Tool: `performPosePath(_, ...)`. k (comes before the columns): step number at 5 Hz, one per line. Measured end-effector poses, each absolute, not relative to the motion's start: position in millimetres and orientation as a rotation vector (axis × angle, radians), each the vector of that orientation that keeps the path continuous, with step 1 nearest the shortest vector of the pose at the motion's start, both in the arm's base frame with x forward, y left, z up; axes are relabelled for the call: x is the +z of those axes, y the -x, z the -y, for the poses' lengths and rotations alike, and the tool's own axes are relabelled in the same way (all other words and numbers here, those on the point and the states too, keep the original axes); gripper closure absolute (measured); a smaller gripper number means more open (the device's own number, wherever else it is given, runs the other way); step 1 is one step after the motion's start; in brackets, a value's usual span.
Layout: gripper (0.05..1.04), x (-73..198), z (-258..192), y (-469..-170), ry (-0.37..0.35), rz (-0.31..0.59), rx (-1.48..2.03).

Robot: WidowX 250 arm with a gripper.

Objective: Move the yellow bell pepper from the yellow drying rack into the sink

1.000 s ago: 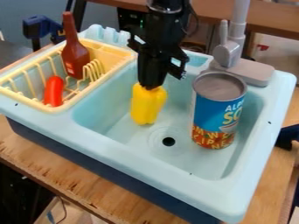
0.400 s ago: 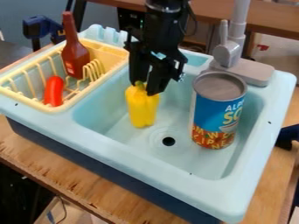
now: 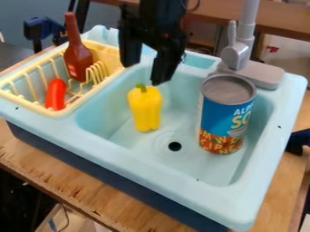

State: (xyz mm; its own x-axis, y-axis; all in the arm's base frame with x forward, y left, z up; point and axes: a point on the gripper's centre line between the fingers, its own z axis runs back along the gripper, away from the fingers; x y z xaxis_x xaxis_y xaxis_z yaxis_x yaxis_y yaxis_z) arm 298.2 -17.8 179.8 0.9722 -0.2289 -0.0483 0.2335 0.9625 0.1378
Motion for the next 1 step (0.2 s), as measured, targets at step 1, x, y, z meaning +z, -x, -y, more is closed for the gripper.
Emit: performPosePath(1,0.079,209.5,16.3,-280.0,-0.137,-0.011,-0.184)
